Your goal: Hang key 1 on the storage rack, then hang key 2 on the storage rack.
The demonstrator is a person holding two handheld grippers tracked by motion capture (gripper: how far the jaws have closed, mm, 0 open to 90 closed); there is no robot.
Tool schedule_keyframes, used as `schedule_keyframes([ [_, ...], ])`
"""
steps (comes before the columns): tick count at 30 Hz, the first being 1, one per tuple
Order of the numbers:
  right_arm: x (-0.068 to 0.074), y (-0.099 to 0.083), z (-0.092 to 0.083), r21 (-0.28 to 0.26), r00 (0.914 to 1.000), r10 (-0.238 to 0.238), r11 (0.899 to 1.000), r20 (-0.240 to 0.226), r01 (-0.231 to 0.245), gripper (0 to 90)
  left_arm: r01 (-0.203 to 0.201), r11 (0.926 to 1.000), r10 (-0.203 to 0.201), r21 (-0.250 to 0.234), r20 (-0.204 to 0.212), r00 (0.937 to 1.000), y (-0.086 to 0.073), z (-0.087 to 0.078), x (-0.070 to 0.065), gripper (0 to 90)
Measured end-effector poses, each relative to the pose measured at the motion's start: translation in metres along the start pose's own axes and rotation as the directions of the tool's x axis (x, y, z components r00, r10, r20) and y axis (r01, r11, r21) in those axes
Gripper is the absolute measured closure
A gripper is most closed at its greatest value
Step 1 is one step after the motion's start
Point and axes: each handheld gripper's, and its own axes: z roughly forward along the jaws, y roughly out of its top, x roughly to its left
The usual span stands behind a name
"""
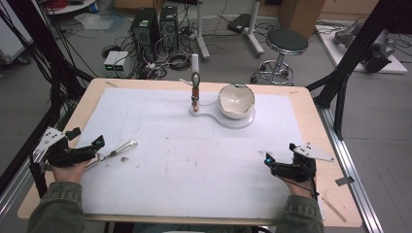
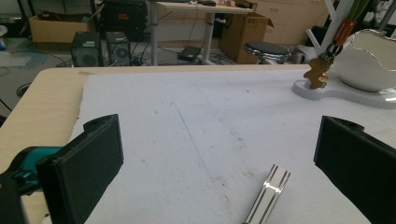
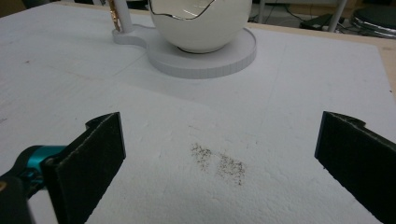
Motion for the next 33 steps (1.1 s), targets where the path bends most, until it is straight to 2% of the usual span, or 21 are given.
schedule_keyframes([
  [9, 0.0, 0.0, -0.001, -0.006, 1.0, -0.005, 1.0, -0.004, 0.005, 0.5, -0.011, 0.9992, 0.011, 0.038, 0.024, 0.9997, 0.002, 0.005, -0.003, 1.8],
  [13, 0.001, 0.0, -0.001, -0.003, 0.9999, -0.004, 1.0, -0.012, 0.004, 0.5, -0.046, 0.9975, 0.044, 0.054, 0.029, 0.9986, 0.006, 0.007, -0.006, 1.8],
  [19, 0.002, 0.0, -0.002, -0.005, 0.9998, -0.011, 1.0, -0.016, 0.011, 0.5, -0.115, 0.9874, 0.108, 0.109, 0.064, 0.9921, 0.008, 0.017, -0.016, 1.8],
  [25, 0.003, 0.0, -0.002, -0.002, 0.9997, -0.012, 1.0, -0.021, 0.012, 0.5, -0.146, 0.976, 0.132, 0.162, 0.093, 0.9869, 0.005, 0.024, -0.02, 1.8],
  [26, 0.003, 0.0, -0.002, -0.002, 0.9997, -0.012, 1.0, -0.021, 0.012, 0.5, -0.158, 0.9708, 0.141, 0.18, 0.101, 0.9848, 0.005, 0.026, -0.02, 1.8],
  [29, 0.002, 0.0, -0.002, -0.004, 0.9997, -0.015, 1.0, -0.019, 0.015, 0.5, -0.172, 0.9617, 0.149, 0.214, 0.117, 0.9818, 0.004, 0.031, -0.022, 1.8],
  [30, 0.002, 0.0, -0.002, -0.005, 0.9997, -0.015, 1.0, -0.019, 0.015, 0.5, -0.193, 0.9523, 0.166, 0.237, 0.13, 0.9776, 0.004, 0.035, -0.024, 1.8],
  [33, 0.002, 0.0, -0.002, -0.004, 0.9997, -0.017, 1.0, -0.02, 0.017, 0.5, -0.226, 0.9337, 0.186, 0.278, 0.164, 0.9688, 0.001, 0.044, -0.029, 1.8],
])
